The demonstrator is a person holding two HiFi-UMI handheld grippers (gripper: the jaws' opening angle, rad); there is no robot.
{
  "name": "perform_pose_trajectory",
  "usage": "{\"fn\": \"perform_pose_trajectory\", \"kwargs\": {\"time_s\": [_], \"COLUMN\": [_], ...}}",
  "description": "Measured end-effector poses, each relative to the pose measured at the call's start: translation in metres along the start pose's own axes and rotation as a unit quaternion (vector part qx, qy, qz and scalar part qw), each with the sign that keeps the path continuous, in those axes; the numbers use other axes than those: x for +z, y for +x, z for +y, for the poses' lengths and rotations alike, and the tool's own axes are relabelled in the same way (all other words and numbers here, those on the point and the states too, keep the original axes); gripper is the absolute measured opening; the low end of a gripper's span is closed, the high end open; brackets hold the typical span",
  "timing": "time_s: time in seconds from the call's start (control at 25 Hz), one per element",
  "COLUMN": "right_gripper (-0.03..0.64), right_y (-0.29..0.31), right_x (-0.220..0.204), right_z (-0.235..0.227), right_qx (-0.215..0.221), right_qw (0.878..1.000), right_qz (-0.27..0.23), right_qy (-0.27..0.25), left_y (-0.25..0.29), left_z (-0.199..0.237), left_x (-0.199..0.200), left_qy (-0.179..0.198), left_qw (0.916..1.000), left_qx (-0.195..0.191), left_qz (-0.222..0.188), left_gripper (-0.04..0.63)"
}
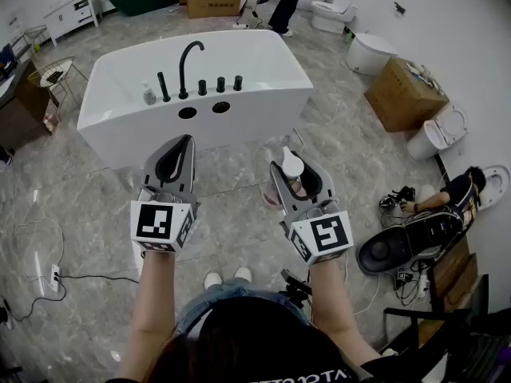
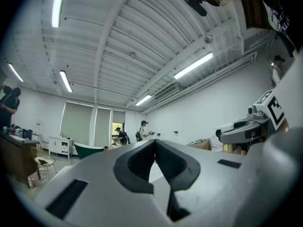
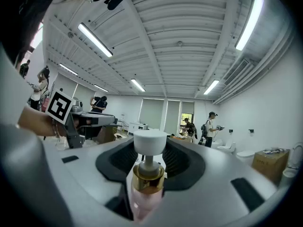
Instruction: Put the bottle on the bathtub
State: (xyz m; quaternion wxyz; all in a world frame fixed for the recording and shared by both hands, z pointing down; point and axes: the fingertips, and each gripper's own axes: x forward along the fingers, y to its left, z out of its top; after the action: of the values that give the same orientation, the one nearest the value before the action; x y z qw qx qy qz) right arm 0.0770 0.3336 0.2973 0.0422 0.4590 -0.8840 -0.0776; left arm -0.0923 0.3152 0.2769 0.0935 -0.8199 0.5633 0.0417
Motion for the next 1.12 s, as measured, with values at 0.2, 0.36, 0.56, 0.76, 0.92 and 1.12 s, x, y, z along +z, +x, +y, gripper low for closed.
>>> {"fn": "perform_pose_trajectory", "kwargs": {"time_s": [0.2, 0.36, 0.56, 0.76, 0.92, 1.12], "right_gripper": [0.17, 0.17, 0.17, 0.17, 0.17, 0.17], "right_y": [-0.002, -0.002, -0.011, -0.01, 0.002, 0.032], "right_x": [-0.006, -0.014, -0.015, -0.017, -0.022, -0.035], "right_z": [-0.008, -0.009, -0.035, -0.058, -0.079, -0.098], "right_qx": [-0.003, 0.002, 0.01, 0.01, 0.0, -0.011], "right_qw": [1.0, 1.0, 1.0, 1.0, 1.0, 1.0], "right_qz": [-0.001, -0.006, -0.013, -0.014, -0.011, 0.0], "right_qy": [-0.006, 0.002, 0.016, 0.02, 0.019, 0.017], "left_y": [0.002, 0.002, 0.014, 0.032, 0.053, 0.083], "left_z": [-0.004, -0.002, -0.026, -0.043, -0.042, -0.027], "left_x": [-0.004, -0.016, -0.015, -0.018, -0.021, -0.034], "left_qy": [0.01, 0.004, 0.001, 0.013, 0.022, 0.025], "left_qw": [0.9999, 0.9998, 0.9996, 0.9995, 0.9993, 0.9993], "left_qx": [0.01, 0.02, 0.029, 0.023, 0.021, 0.017], "left_qz": [0.001, 0.002, 0.006, 0.017, 0.02, 0.02], "left_gripper": [0.011, 0.011, 0.012, 0.011, 0.012, 0.012]}}
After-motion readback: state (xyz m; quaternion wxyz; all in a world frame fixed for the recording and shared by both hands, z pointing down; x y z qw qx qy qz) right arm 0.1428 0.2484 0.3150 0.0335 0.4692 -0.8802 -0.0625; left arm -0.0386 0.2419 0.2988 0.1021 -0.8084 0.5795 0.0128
